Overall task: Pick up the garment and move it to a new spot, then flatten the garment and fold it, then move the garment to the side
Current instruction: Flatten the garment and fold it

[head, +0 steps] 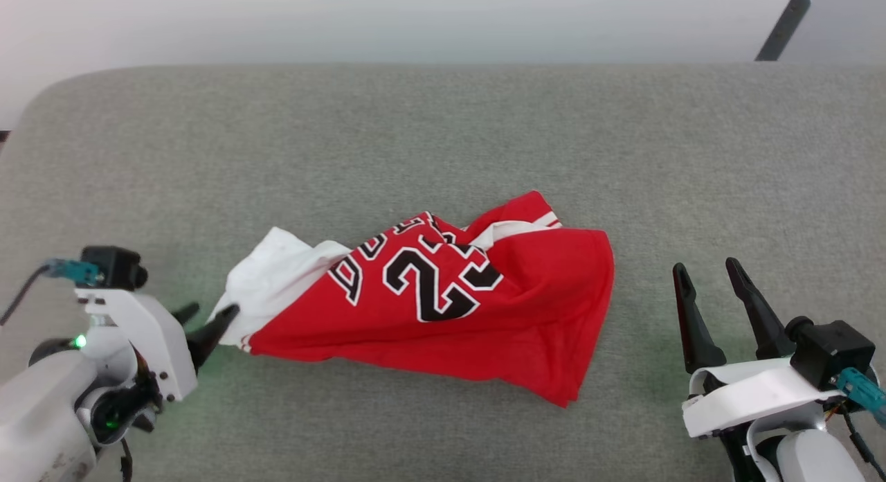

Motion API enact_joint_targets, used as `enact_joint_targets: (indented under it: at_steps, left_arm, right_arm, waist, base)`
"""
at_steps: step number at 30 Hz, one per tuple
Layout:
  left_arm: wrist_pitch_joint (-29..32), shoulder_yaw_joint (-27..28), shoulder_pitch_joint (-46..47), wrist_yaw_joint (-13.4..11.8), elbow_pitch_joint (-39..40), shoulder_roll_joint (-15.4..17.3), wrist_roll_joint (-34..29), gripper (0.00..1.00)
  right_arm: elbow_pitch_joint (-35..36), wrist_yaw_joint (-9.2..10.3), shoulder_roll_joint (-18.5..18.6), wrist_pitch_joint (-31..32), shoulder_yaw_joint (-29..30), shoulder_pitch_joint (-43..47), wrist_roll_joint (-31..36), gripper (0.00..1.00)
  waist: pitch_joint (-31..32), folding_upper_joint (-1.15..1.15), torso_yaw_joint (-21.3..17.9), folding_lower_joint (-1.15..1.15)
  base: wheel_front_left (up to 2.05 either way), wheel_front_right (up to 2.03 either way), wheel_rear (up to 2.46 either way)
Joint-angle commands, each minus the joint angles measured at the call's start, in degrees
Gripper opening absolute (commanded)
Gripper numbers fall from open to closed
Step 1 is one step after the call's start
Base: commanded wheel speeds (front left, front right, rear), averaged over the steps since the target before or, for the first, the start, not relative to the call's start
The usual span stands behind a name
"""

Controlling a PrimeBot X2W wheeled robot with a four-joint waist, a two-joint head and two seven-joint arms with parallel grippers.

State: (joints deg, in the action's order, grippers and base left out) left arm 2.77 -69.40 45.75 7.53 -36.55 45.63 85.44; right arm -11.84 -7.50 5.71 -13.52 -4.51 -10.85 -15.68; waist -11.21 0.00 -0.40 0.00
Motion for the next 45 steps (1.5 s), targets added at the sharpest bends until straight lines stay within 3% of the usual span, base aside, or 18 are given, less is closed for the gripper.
enact_joint_targets:
  at_steps: [1,8,12,19,23,27,28,35,39,45]
  left_arm:
    - [-2.1,0.5,-0.6,-0.1,0.6,0.5,-0.5,1.00]
    - [-15.3,2.1,-2.8,-0.2,3.3,-0.5,-4.3,1.00]
    - [-17.9,5.1,-5.3,-2.9,5.0,-2.7,-7.8,1.00]
    - [-17.9,26.9,-16.3,-10.0,14.1,-9.8,-27.4,1.00]
    - [-17.9,38.1,-24.8,-11.1,20.0,-15.4,-38.3,1.00]
    - [-17.9,46.8,-30.5,-8.8,23.7,-21.0,-46.6,1.00]
    - [-17.9,46.8,-30.5,-8.8,23.7,-21.0,-46.6,1.00]
    - [-17.9,55.7,-33.6,-3.0,24.2,-28.4,-55.0,1.00]
    - [-17.9,58.5,-33.4,-1.1,23.1,-31.5,-57.5,1.00]
    - [-17.9,60.5,-32.7,0.0,22.0,-34.6,-59.7,1.00]
  right_arm:
    - [0.4,0.02,0.7,0.6,-0.6,0.4,0.2,1.00]
    - [2.3,0.02,5.3,5.8,-3.1,-0.9,0.2,1.00]
    - [3.7,0.02,9.5,11.1,-6.4,-2.4,-0.3,1.00]
    - [8.0,0.02,19.4,22.9,-14.8,-8.2,-4.7,1.00]
    - [10.3,0.02,26.2,28.8,-21.0,-13.5,-8.2,1.00]
    - [11.9,0.02,32.5,33.6,-28.6,-19.7,-12.5,1.00]
    - [11.9,0.02,32.5,33.6,-28.6,-19.7,-12.5,1.00]
    - [12.5,0.02,40.9,38.8,-44.7,-30.8,-19.7,1.00]
    - [12.0,0.02,43.5,39.0,-52.1,-37.1,-22.0,1.00]
    - [10.3,0.02,44.3,37.9,-59.8,-44.4,-24.8,1.00]
  waist:
    - [0.7,0.00,0.9,0.00]
    - [2.0,0.00,4.6,0.00]
    - [1.9,0.00,7.4,0.00]
    - [0.3,0.00,11.9,0.00]
    - [-1.1,0.00,14.1,0.00]
    - [-2.9,0.00,16.0,0.00]
    - [-2.9,0.00,16.0,0.00]
    - [-5.7,0.00,18.3,0.00]
    - [-6.9,0.00,19.1,0.00]
    - [-8.0,0.00,19.8,0.00]
  base:
    - [0.00,0.00,0.00]
    - [0.00,0.00,0.00]
    - [0.00,0.00,0.00]
    - [0.00,0.00,0.00]
    - [0.00,0.00,0.00]
    - [0.00,0.00,0.00]
    - [0.00,0.00,0.00]
    - [0.00,0.00,0.00]
    - [0.00,0.00,0.00]
    - [0.00,0.00,0.00]
